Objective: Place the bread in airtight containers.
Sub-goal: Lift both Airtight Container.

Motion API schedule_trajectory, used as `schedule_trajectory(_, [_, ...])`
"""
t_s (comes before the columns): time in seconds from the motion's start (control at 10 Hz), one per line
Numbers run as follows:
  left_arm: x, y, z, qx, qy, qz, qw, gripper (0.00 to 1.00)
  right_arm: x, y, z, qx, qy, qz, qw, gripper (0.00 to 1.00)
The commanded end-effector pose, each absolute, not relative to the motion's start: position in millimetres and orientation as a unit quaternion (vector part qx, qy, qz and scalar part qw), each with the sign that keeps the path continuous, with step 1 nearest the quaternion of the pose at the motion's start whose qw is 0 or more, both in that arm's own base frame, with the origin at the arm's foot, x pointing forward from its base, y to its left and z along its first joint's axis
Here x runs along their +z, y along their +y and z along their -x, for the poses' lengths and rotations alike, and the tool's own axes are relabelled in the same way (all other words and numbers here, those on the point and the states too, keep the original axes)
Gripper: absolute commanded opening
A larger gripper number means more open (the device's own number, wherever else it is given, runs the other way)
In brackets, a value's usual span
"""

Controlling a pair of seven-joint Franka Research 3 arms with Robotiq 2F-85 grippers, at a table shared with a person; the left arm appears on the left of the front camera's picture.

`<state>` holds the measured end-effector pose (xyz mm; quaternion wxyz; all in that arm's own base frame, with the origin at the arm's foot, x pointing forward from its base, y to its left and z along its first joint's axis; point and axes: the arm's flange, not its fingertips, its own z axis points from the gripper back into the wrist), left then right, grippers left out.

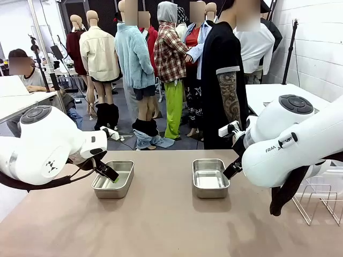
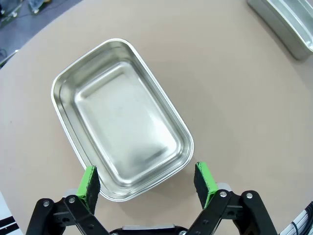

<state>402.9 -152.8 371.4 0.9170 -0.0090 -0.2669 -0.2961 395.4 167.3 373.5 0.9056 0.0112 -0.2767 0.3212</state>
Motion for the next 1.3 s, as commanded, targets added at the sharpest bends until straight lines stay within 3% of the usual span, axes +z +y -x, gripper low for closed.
schedule_trajectory(0.0, [371.4, -151.4, -403.4, -0.295, -0.267, 0.009, 0.918, 1.0, 373.4, 167.4, -395.4, 0.321, -0.277, -0.011, 0.906, 1.0])
schedule_trajectory(0.3, [383.3, -160.0, -406.1, -0.308, -0.282, -0.005, 0.909, 1.0, 389.0, 166.3, -393.5, 0.326, -0.298, 0.001, 0.897, 1.0])
schedule_trajectory(0.6, [453.0, -153.4, -407.7, -0.314, -0.318, -0.042, 0.893, 1.0, 459.5, 146.2, -365.3, 0.31, -0.373, 0.035, 0.874, 1.0])
schedule_trajectory(0.9, [509.7, -102.5, -419.3, -0.255, -0.345, -0.058, 0.901, 1.0, 521.9, 51.0, -340.1, 0.203, -0.38, 0.097, 0.897, 1.0])
schedule_trajectory(1.2, [519.0, -45.6, -418.5, -0.202, -0.336, -0.054, 0.918, 1.0, 542.6, -82.0, -314.0, 0.066, -0.354, 0.067, 0.931, 1.0])
